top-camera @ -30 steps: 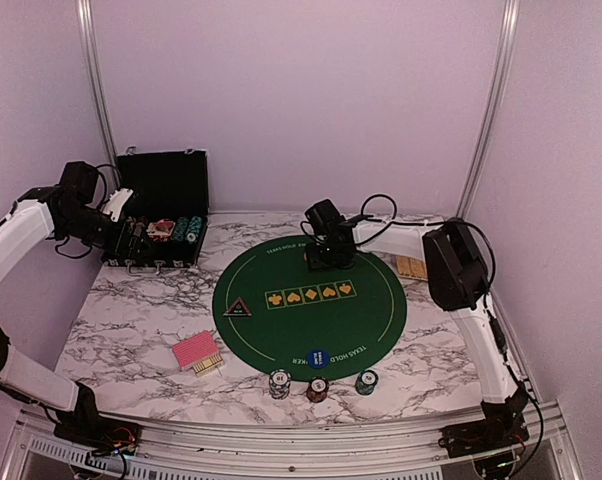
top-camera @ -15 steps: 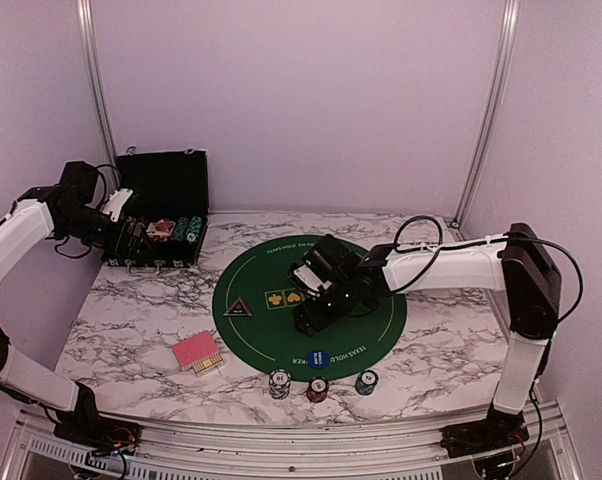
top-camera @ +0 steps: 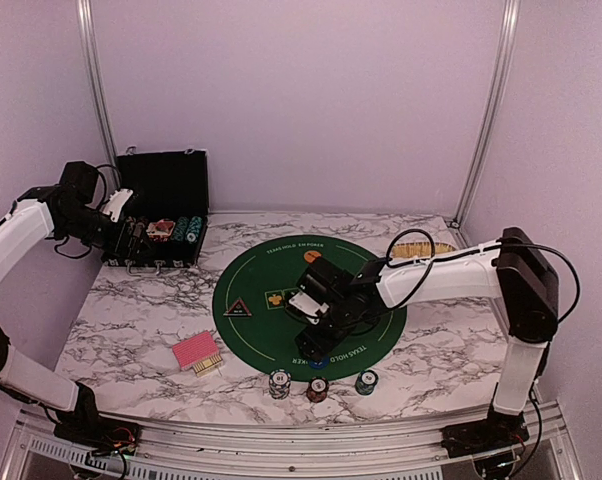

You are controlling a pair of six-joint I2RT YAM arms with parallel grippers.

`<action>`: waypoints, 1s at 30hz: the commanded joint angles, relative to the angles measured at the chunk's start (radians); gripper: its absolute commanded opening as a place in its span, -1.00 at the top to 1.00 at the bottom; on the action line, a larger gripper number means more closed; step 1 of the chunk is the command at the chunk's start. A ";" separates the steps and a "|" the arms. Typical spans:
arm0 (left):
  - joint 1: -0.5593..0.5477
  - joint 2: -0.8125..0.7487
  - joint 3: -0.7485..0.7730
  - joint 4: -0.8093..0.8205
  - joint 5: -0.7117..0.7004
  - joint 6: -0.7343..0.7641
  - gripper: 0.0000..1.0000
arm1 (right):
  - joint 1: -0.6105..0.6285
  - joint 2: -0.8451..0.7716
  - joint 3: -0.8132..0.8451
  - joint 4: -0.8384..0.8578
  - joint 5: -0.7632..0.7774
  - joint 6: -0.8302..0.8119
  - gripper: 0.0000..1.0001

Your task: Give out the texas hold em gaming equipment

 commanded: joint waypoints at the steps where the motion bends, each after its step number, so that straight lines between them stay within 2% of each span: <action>1: 0.003 -0.019 0.017 -0.034 0.018 0.016 -0.98 | 0.026 0.035 0.032 -0.027 0.042 -0.011 -0.53; 7: 0.004 -0.019 0.026 -0.040 0.021 0.016 -0.98 | 0.026 0.033 0.023 -0.027 0.043 -0.010 -0.42; 19: 0.003 -0.013 0.048 -0.050 0.021 0.015 -0.98 | 0.019 -0.050 -0.118 -0.033 0.101 0.006 -0.11; 30: 0.003 -0.009 0.061 -0.057 0.019 0.017 -0.98 | -0.077 -0.189 -0.220 -0.036 0.129 0.064 0.06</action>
